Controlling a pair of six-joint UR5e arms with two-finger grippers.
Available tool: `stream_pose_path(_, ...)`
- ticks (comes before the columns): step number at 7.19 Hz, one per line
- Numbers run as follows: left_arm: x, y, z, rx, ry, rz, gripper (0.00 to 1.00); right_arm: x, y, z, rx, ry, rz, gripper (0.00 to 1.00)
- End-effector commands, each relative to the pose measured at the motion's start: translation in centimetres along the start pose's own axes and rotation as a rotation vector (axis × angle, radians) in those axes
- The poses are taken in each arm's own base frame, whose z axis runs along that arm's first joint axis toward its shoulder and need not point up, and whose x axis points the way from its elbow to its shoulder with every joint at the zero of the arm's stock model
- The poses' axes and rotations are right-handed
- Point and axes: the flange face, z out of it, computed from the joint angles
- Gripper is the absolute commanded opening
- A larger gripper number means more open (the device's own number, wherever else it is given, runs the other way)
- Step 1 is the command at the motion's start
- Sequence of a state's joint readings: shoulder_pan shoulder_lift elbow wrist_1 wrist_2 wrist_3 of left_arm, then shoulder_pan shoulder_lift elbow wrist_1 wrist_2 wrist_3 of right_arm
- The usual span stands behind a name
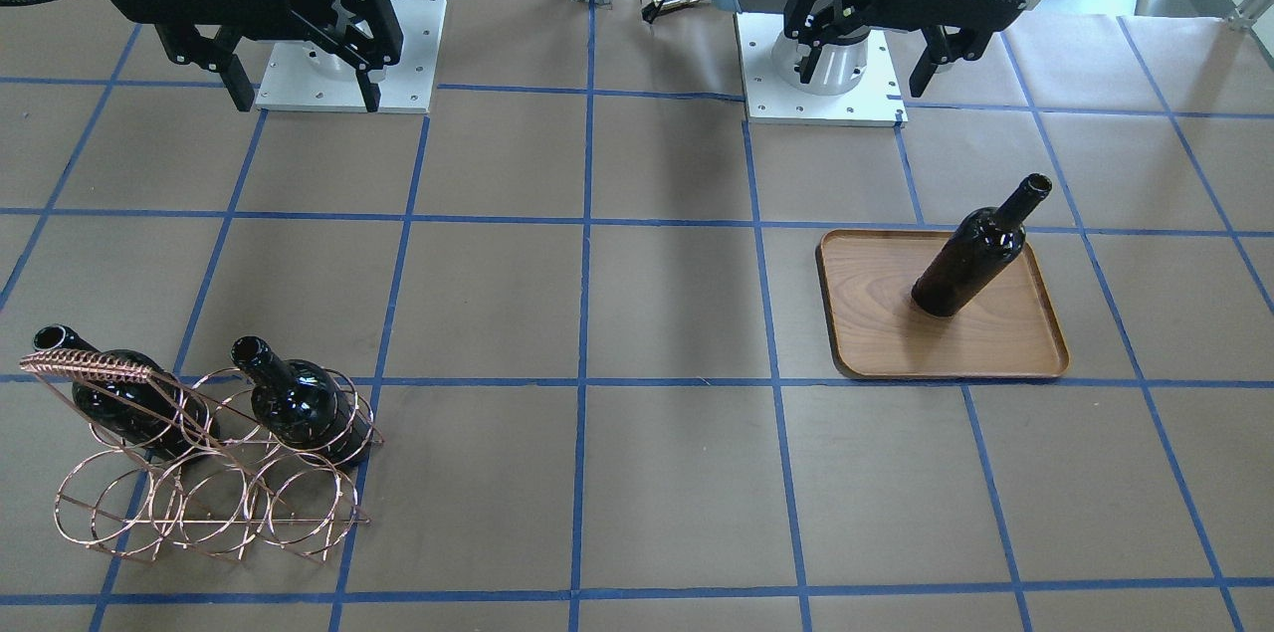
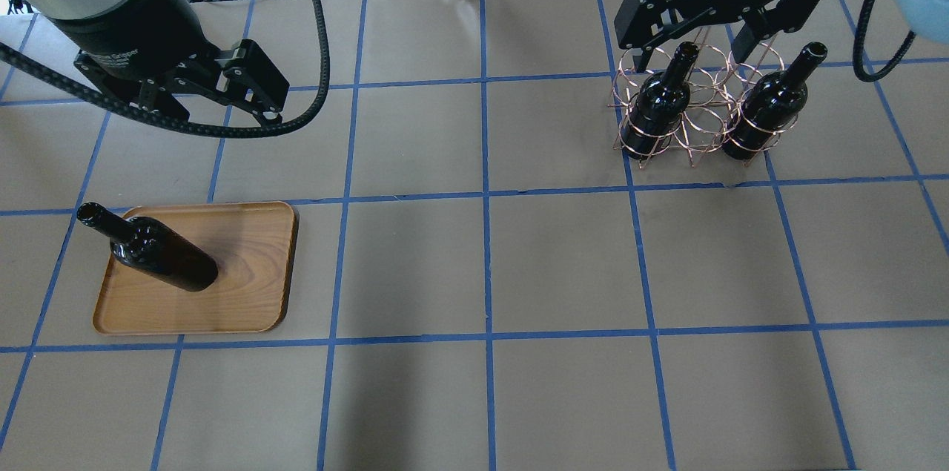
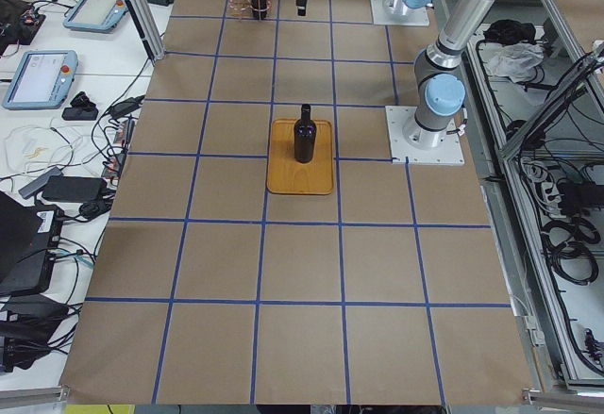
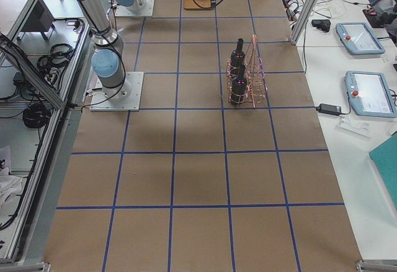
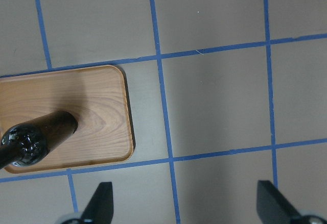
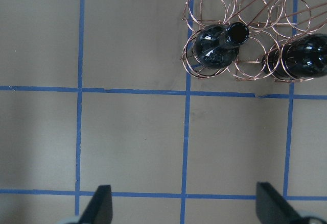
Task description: Take wine from basket and place on tray
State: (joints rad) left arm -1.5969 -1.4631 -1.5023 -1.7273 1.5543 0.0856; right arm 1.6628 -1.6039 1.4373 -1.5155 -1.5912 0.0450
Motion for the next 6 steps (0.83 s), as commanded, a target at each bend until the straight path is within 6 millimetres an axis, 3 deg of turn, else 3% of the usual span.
stream_pose_path(1, -0.3, 0.08, -0.07, 0.003, 0.009, -0.001, 1.0, -0.02, 0.02, -0.04, 0.001, -0.002, -0.002, 1.0)
stream_pose_path(6, -0.45, 0.02, 0.35, -0.005, 0.004, -0.004, 1.0, -0.02, 0.03, -0.09, 0.001, -0.002, -0.004, 1.0)
